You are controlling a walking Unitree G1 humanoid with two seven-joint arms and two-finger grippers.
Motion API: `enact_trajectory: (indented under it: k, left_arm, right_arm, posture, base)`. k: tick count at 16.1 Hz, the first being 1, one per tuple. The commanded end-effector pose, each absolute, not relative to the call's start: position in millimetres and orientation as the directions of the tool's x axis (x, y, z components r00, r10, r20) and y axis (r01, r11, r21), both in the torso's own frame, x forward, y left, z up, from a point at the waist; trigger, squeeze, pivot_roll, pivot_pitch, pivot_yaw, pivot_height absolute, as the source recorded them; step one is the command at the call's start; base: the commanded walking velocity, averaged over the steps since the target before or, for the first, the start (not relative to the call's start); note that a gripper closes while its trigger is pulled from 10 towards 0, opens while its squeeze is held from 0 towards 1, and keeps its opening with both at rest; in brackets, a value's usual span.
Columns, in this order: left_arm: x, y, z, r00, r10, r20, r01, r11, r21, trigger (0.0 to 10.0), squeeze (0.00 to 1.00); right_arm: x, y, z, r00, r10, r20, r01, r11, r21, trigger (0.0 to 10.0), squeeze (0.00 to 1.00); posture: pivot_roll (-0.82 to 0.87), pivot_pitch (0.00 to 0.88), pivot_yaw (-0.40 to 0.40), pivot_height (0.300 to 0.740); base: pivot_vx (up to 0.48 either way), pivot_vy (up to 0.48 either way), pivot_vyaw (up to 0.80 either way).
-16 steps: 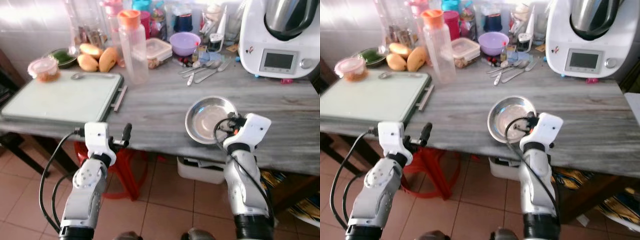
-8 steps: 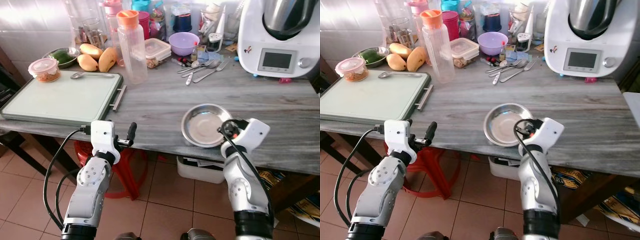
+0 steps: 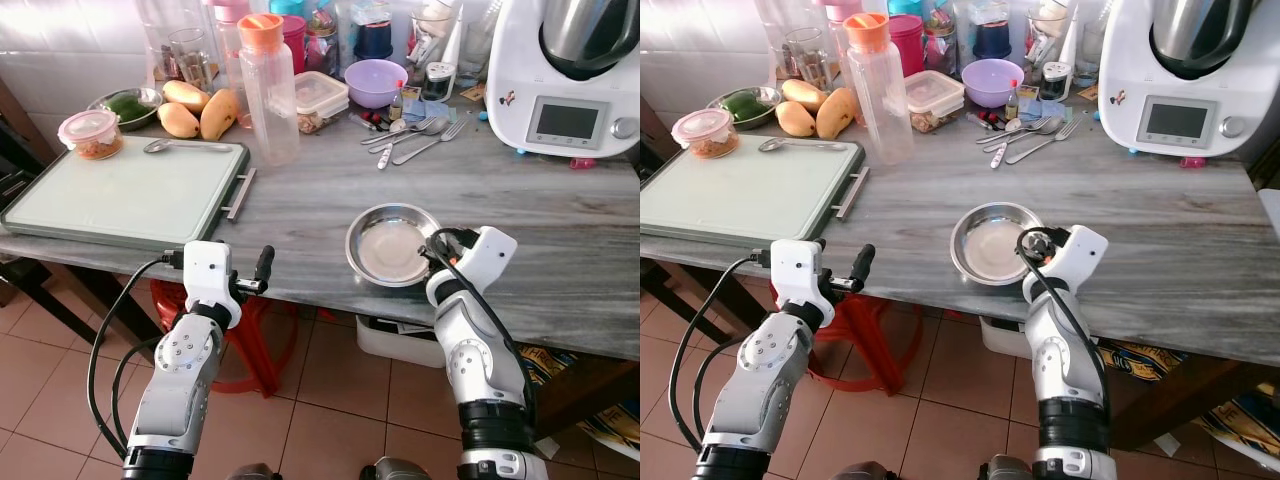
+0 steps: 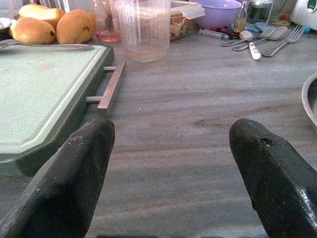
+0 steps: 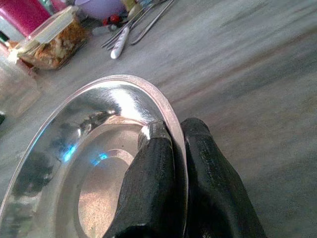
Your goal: Setting the table
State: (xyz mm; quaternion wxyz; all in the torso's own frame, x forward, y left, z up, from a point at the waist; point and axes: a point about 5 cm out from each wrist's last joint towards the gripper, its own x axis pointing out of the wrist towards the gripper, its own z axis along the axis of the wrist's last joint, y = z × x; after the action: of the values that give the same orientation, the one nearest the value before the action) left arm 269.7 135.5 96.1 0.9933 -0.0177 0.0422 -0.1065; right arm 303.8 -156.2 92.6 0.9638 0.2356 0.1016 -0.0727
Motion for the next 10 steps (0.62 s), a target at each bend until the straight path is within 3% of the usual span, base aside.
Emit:
enact_trajectory:
  k: [1, 6, 7, 10]
  left_arm:
    - [272.0, 136.6, 97.6, 0.973, -0.216, -0.085, 0.214, 0.976, -0.028, 10.0, 0.00]
    - [272.3, 134.6, 95.8, 0.970, -0.224, -0.095, 0.222, 0.975, -0.029, 10.0, 0.00]
    - [272.3, 134.2, 95.6, 0.970, -0.224, -0.094, 0.222, 0.975, -0.030, 10.0, 0.00]
    - [273.3, 133.7, 95.7, 0.971, -0.221, -0.093, 0.219, 0.975, -0.031, 10.0, 0.00]
  right_arm:
    - [299.3, -150.3, 79.9, 0.949, -0.063, -0.308, 0.198, 0.880, 0.432, 10.0, 0.00]
    - [289.5, -151.3, 70.8, 0.927, -0.063, -0.370, 0.221, 0.889, 0.401, 10.0, 0.00]
    - [290.9, -155.9, 74.9, 0.934, -0.090, -0.345, 0.237, 0.879, 0.413, 10.0, 1.00]
    - [296.4, -164.0, 82.6, 0.941, -0.133, -0.312, 0.255, 0.884, 0.391, 10.0, 1.00]
  posture:
    - [0.01, 0.000, 0.056, 0.740]
    - [0.00, 0.000, 0.056, 0.740]
    - [0.00, 0.000, 0.055, 0.740]
    - [0.00, 0.000, 0.050, 0.740]
  base:
    - [0.000, 0.000, 0.00]
    - [0.000, 0.000, 0.00]
    - [0.000, 0.000, 0.00]
    - [0.000, 0.000, 0.00]
